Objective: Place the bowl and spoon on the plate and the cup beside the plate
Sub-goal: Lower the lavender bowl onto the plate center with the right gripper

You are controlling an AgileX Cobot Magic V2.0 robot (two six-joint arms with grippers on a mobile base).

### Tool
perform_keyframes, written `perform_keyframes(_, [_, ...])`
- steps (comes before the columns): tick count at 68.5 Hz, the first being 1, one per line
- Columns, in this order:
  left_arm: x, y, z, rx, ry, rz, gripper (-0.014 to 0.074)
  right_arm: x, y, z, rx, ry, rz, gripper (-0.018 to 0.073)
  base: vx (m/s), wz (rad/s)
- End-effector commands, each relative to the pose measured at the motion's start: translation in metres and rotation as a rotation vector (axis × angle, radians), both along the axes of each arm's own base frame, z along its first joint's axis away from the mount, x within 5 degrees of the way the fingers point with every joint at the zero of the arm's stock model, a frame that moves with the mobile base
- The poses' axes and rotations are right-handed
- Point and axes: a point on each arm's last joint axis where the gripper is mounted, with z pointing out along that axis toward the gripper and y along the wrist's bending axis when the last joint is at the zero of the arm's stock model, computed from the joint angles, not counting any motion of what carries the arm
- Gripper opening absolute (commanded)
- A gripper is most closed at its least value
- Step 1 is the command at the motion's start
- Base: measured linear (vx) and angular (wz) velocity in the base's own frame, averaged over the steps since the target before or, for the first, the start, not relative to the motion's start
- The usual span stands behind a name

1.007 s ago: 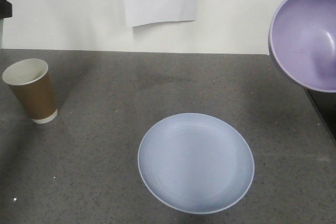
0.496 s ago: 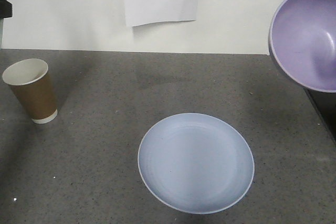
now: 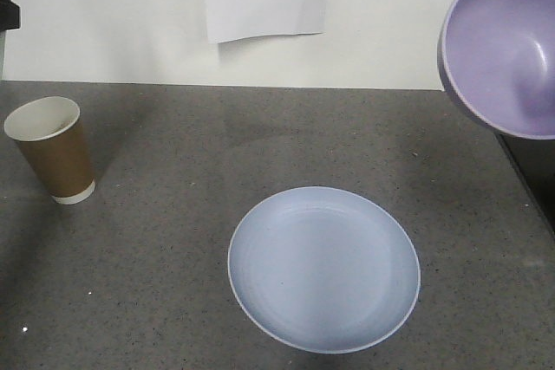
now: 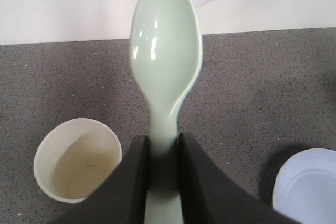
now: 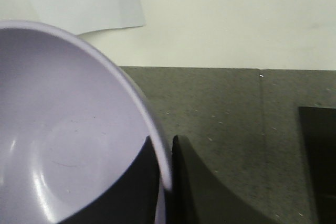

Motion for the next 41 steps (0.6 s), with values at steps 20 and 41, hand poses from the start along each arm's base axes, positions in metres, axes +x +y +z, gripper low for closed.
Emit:
perform_keyframes(20, [-0.008, -0.002, 0.020, -0.030, -0.105, 0.008, -0.0006, 0.065, 0.044, -0.052, 0.197, 0.194, 0.622, -0.0006, 0.00, 0.00])
perform_keyframes(41, [-0.008, -0.002, 0.020, -0.030, -0.105, 0.008, -0.0006, 0.105, 0.100, -0.134, 0.063, 0.450, 0.767, -0.0001, 0.00, 0.00])
